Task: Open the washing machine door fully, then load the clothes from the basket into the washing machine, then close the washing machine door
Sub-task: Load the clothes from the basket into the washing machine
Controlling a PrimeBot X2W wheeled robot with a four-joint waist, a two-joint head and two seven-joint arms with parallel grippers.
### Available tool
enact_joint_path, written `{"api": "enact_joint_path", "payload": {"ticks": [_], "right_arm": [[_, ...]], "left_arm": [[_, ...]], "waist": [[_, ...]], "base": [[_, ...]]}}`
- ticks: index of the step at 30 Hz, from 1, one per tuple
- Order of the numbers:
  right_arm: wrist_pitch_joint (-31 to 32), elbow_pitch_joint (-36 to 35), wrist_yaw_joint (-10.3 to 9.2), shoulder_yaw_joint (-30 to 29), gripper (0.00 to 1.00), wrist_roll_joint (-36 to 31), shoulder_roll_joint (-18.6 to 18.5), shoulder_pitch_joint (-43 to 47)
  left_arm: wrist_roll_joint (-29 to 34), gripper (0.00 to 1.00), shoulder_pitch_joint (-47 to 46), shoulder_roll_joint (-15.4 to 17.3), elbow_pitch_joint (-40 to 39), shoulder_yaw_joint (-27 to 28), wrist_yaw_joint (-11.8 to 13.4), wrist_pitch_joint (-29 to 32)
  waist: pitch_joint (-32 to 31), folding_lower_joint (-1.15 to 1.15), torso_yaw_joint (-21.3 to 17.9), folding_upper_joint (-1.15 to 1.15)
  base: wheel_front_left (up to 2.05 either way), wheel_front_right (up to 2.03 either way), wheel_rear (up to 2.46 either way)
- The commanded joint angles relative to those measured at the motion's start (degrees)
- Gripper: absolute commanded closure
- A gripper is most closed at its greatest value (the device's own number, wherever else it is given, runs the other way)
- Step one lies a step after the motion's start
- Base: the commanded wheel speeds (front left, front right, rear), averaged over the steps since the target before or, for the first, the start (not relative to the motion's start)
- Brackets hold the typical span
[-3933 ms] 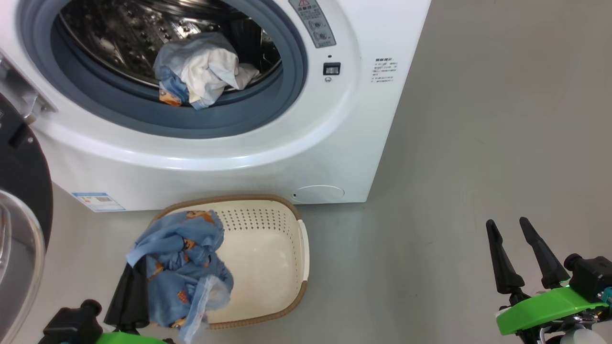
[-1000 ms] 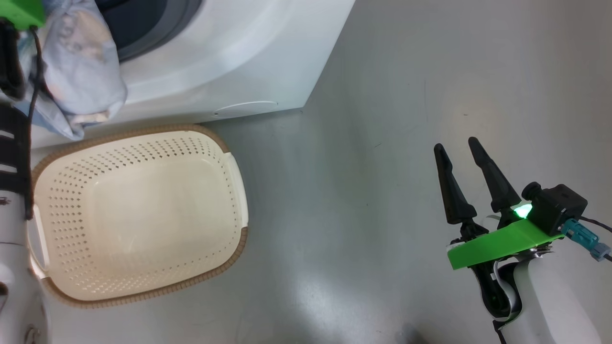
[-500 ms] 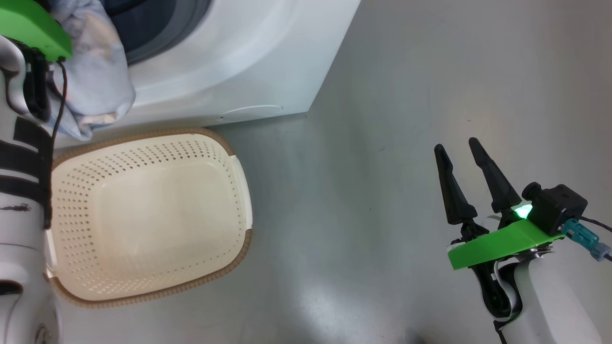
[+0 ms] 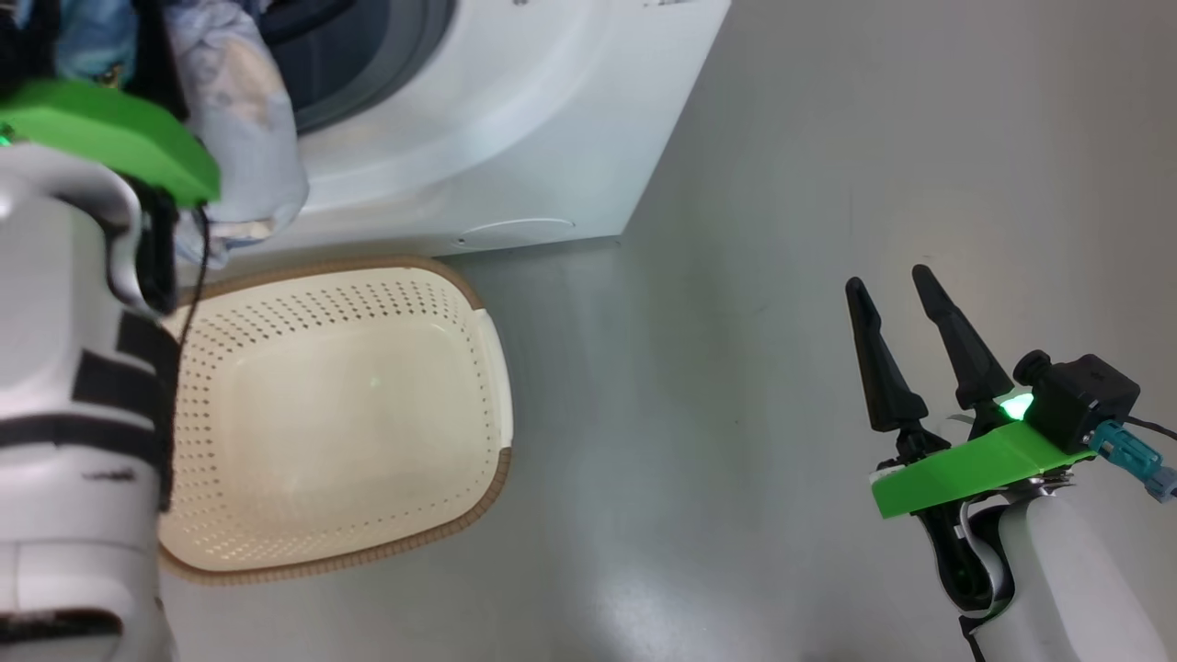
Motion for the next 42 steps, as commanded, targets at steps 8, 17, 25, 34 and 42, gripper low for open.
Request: {"api": "enact_joint_path", "payload": {"ticks": [8, 17, 25, 34, 42], "right_arm": [[-0.3, -1.3, 0.09, -0.1, 0.00, -0.1, -1.3, 2.1], [-0.3, -1.5, 0.09, -1.0, 0.00, -0.2, -2.2, 3.2], [-0.3, -1.5, 0.09, -1.9, 0.00, -0.2, -2.8, 4.4], [-0.3, -1.7, 0.09, -2.3, 0.00, -0.3, -3.3, 5.5], [-0.3, -1.6, 0.09, -3.0, 0.00, -0.3, -3.5, 6.1]], "left_arm": [[-1.5, 0.00, 11.4, 1.3, -9.1, 0.2, -0.1, -0.3], [-1.3, 0.00, 19.7, -0.3, -15.8, 0.5, -0.1, -0.3], [-0.2, 0.00, 28.2, -1.5, -22.4, 1.5, -0.1, -0.3], [0.3, 0.00, 38.0, -2.5, -28.8, 3.6, -0.1, -0.3], [0.6, 0.00, 46.2, -3.5, -35.2, 5.5, -0.1, -0.3]], "waist": [[-2.1, 0.00, 2.8, 0.00], [-3.1, 0.00, 4.9, 0.00], [-4.3, 0.00, 6.4, 0.00], [-5.3, 0.00, 7.2, 0.00], [-5.9, 0.00, 7.5, 0.00]], "base": [[0.00, 0.00, 0.00], [0.00, 0.00, 0.00], [0.00, 0.00, 0.00], [0.00, 0.00, 0.00], [0.00, 0.00, 0.00]]}}
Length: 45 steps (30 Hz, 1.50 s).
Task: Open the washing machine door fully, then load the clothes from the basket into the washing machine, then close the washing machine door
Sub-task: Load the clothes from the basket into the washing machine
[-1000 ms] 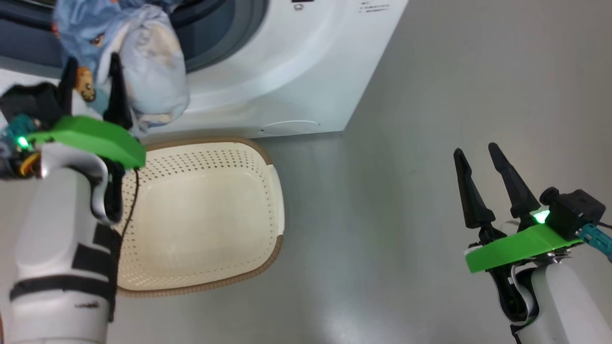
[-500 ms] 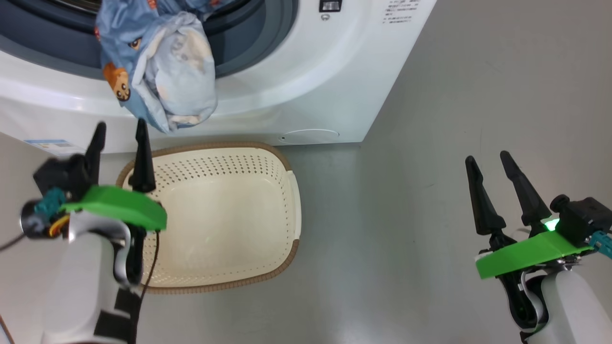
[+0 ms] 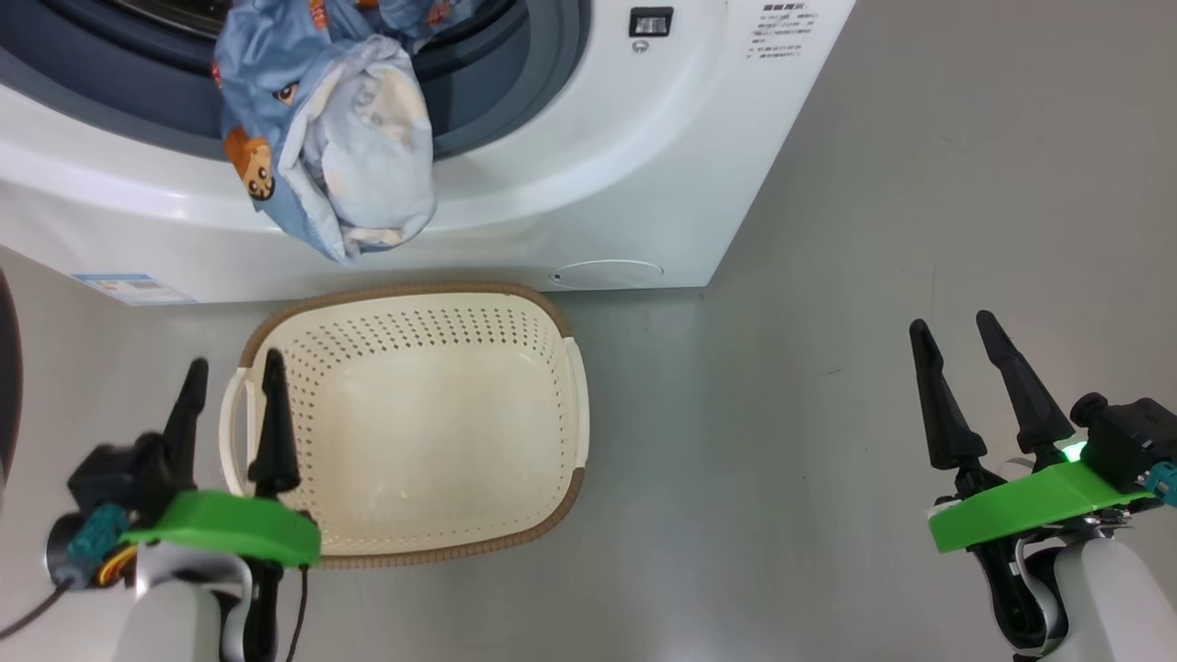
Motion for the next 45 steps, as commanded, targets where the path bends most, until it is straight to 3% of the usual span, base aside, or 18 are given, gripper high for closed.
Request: {"api": "enact_joint_path", "payload": {"ticks": [1, 10, 28, 45], "right_arm": [[-0.3, -1.3, 0.09, 0.9, 0.00, -0.2, -0.5, 1.1], [-0.3, -1.2, 0.09, 0.8, 0.00, -0.2, -0.4, 1.3], [-0.3, -1.3, 0.09, 1.0, 0.00, -0.1, -0.4, 1.4], [-0.3, -1.8, 0.09, 1.6, 0.00, -0.2, -0.5, -0.7]], "left_arm": [[0.7, 0.00, 1.9, 1.0, -2.6, 2.5, -0.1, -0.3], [1.3, 0.00, 5.3, 0.3, -6.3, 3.4, -0.1, -0.3], [-0.9, 0.00, 4.4, 0.1, -5.4, 2.6, -0.1, -0.3], [-3.9, 0.00, -9.9, 1.2, 6.8, -1.3, -0.1, -0.3]], "waist": [[-0.1, 0.00, 0.0, 0.00], [-0.7, 0.00, -0.2, 0.00], [-0.5, 0.00, -0.2, 0.00], [3.3, 0.00, -0.4, 0.00]], "base": [[0.00, 0.00, 0.00], [0.00, 0.00, 0.00], [0.00, 0.00, 0.00], [0.00, 0.00, 0.00]]}}
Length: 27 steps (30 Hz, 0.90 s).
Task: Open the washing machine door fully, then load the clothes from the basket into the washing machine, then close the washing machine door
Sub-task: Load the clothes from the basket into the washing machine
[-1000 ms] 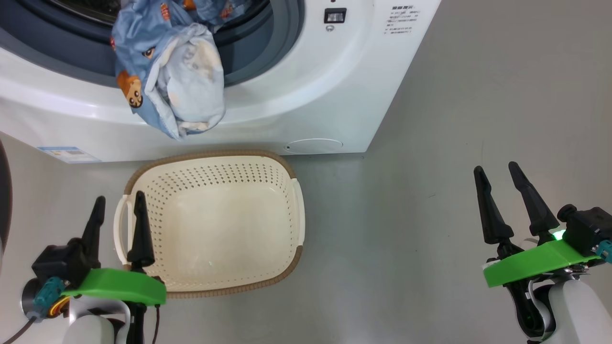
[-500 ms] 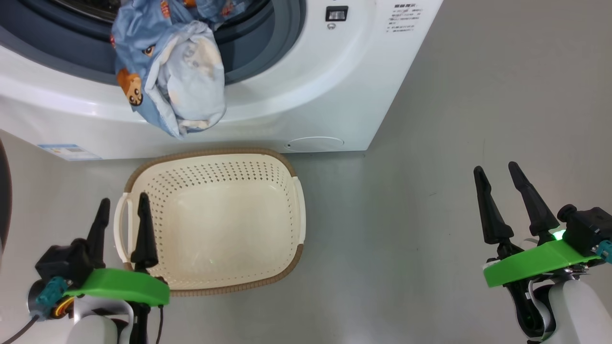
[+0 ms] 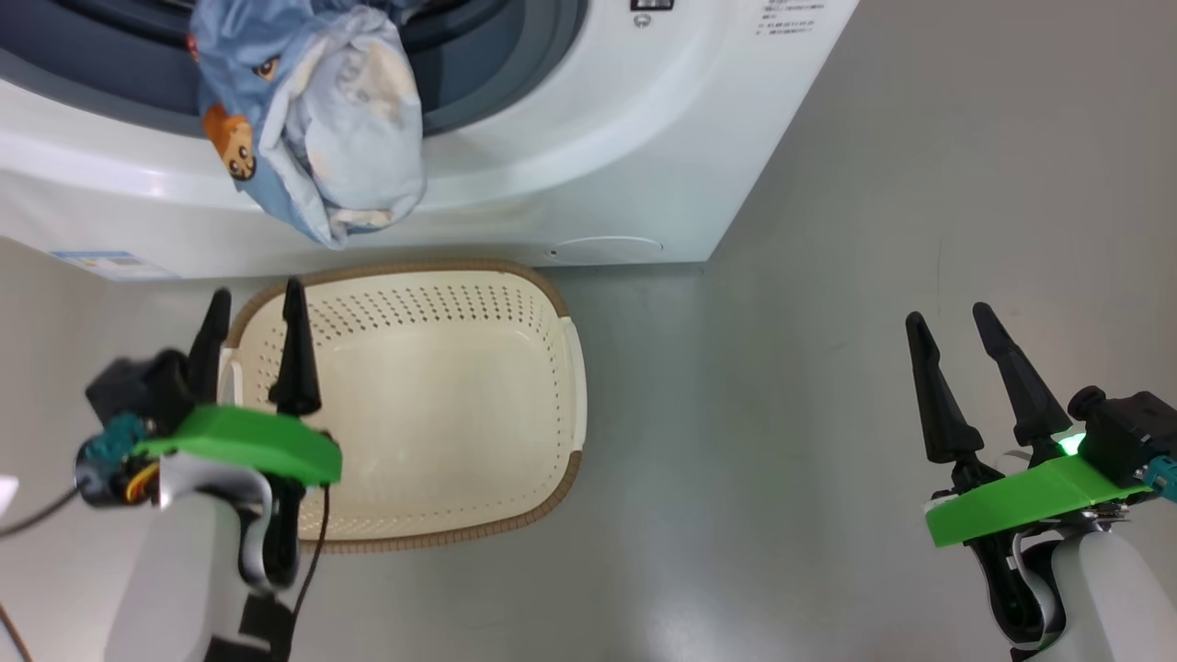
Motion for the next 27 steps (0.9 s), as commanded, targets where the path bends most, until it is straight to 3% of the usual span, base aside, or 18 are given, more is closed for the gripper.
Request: {"api": "enact_joint_path", "payload": {"ticks": [1, 27], "right_arm": [[-0.3, -1.5, 0.09, 1.3, 0.00, -0.2, -0.4, -0.4], [-0.3, -1.7, 0.09, 1.7, 0.00, -0.3, 0.6, -3.5]], "left_arm": [[-1.4, 0.00, -2.7, 2.0, 0.7, 0.7, -0.1, -0.3], [-11.0, 0.00, -20.0, 6.3, 17.4, -6.0, -0.1, -0.3]], "waist": [[1.2, 0.00, -0.3, 0.00], [5.5, 0.00, -3.4, 0.00]], "base": [[0.00, 0.00, 0.00], [0.00, 0.00, 0.00]]}}
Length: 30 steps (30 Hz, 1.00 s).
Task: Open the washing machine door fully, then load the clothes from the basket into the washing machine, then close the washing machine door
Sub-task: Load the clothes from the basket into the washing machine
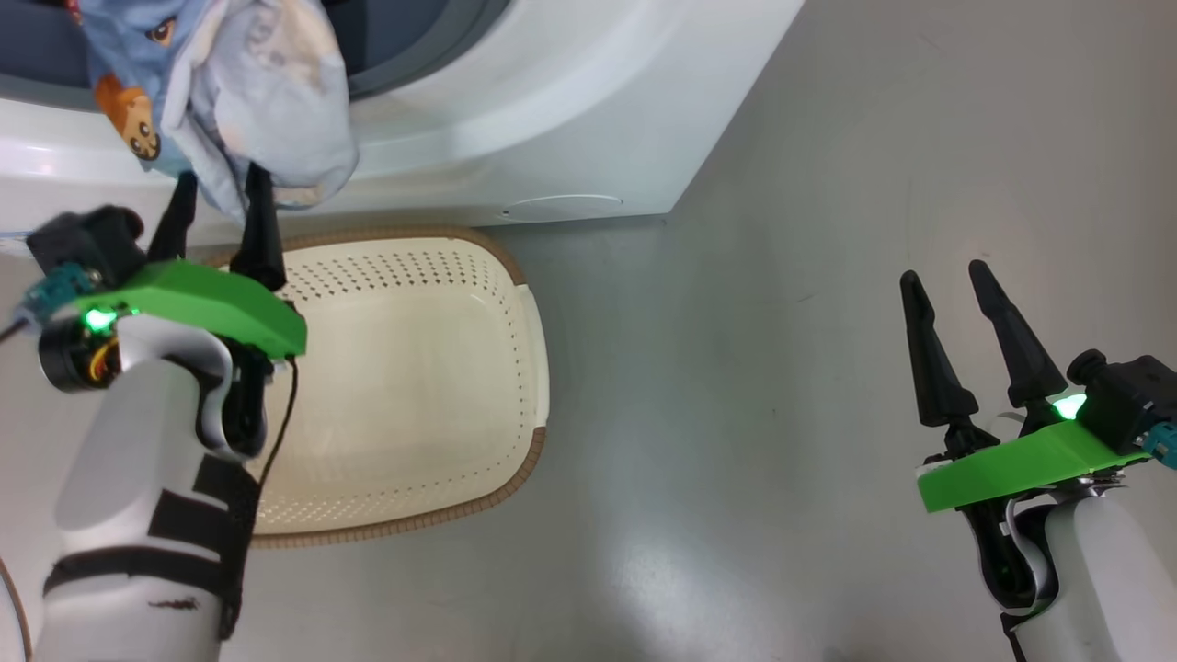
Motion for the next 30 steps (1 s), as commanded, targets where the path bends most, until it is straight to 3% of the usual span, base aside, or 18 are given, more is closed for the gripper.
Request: {"api": "enact_joint_path", "payload": {"ticks": [1, 8, 10, 13, 15, 30], "right_arm": [[-0.3, -1.4, 0.09, 1.3, 0.00, -0.3, 0.2, 0.1], [-0.3, -1.3, 0.09, 1.6, 0.00, -0.2, 0.6, -0.1], [-0.3, -1.3, 0.09, 1.6, 0.00, -0.2, 0.6, -0.1], [-0.3, -1.3, 0.09, 1.7, 0.00, -0.2, 0.8, -0.2], [-0.3, -1.3, 0.09, 1.6, 0.00, -0.2, 0.9, -0.2], [-0.3, -1.5, 0.09, 1.6, 0.00, -0.3, 1.6, -0.2]], "left_arm": [[-0.9, 0.00, -1.1, 2.6, -0.3, 1.0, -0.1, -0.3], [-3.1, 0.00, -3.8, 4.2, 2.5, -1.5, -0.1, -0.3], [-3.9, 0.51, -4.6, 4.6, 3.2, -2.2, -0.1, -0.3], [-4.9, 0.89, -5.6, 5.1, 3.9, -3.4, -0.1, -0.3], [-5.5, 1.00, -6.1, 5.4, 3.8, -4.0, -0.1, -0.3], [-8.6, 1.00, -8.3, 6.9, -2.7, -8.5, -0.1, -0.3]], "waist": [[0.1, 0.00, -0.2, 0.00], [0.3, 0.00, -1.0, 0.00], [0.4, 0.00, -1.1, 0.00], [0.4, 0.00, -1.4, 0.00], [0.5, 0.00, -1.4, 0.00], [0.7, 0.00, -1.4, 0.00]], "base": [[0.00, 0.00, 0.00], [0.00, 0.00, 0.00], [0.00, 0.00, 0.00], [0.00, 0.00, 0.00], [0.00, 0.00, 0.00], [0.00, 0.00, 0.00]]}}
